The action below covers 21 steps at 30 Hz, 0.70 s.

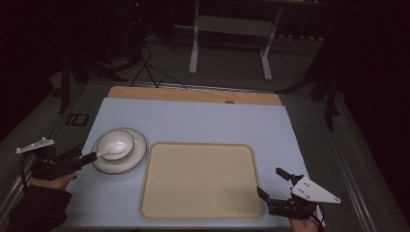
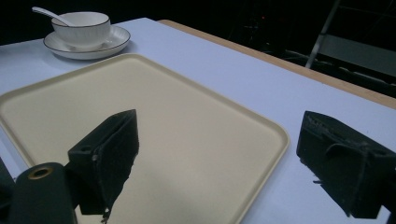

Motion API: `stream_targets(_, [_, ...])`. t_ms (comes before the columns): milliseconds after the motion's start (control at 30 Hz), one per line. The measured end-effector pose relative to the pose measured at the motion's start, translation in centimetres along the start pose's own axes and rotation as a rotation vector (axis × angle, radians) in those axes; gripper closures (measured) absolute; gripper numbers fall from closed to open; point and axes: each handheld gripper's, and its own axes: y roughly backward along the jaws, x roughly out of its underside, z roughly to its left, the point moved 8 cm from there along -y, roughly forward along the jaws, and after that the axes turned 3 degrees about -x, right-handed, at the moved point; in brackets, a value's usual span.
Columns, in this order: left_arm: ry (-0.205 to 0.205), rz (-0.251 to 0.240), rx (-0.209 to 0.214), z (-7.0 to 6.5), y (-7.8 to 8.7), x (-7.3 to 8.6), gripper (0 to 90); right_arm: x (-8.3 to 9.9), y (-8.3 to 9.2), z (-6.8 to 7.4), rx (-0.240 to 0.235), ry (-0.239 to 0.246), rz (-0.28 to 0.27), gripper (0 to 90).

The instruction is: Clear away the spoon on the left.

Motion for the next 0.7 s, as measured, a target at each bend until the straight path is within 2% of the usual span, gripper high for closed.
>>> stream_targets(33, [0.000, 0.000, 0.000, 0.0, 0.0, 0.0, 17.4, 0.0, 0.0, 0.0, 0.000, 0.000, 0.000, 12.9])
stream_targets(100, [0.040, 0.021, 0.004, 0.5, -0.4, 0.4, 17.4, 0.0, 0.0, 0.0, 0.000, -0.001, 0.000, 12.9])
stream_targets(200, [0.063, 0.029, 0.004, 0.8, -0.6, 0.6, 17.4, 0.0, 0.0, 0.0, 0.000, 0.000, 0.000, 12.9])
stream_targets(233, [0.096, 0.038, 0.009, 1.0, -0.8, 0.9, 17.4, 0.0, 0.0, 0.0, -0.001, 0.000, 0.000, 12.9])
stream_targets(267, [0.106, 0.046, 0.000, 1.2, -1.0, 1.0, 17.9, 0.0, 0.0, 0.0, -0.001, -0.001, 0.000, 12.9])
stream_targets(367, [0.146, 0.045, 0.004, 1.5, -1.3, 1.2, 24.3, 0.0, 0.0, 0.0, -0.001, -0.001, 0.001, 12.9])
stream_targets(467, [0.163, 0.048, 0.015, 1.7, -1.4, 1.4, 30.3, 0.0, 0.0, 0.0, -0.002, -0.001, 0.001, 12.9])
stream_targets(500, [0.184, 0.048, 0.025, 1.8, -1.6, 1.4, 30.3, 0.0, -0.1, 0.0, -0.001, -0.001, 0.002, 12.9])
stream_targets(533, [0.195, 0.048, 0.039, 1.8, -1.6, 1.5, 34.9, 0.0, -0.1, 0.0, -0.002, -0.001, 0.002, 12.9])
stream_targets(700, [0.213, 0.067, 0.065, 2.0, -2.1, 1.6, 48.0, 0.1, -0.1, 0.0, -0.005, -0.003, 0.003, 13.0])
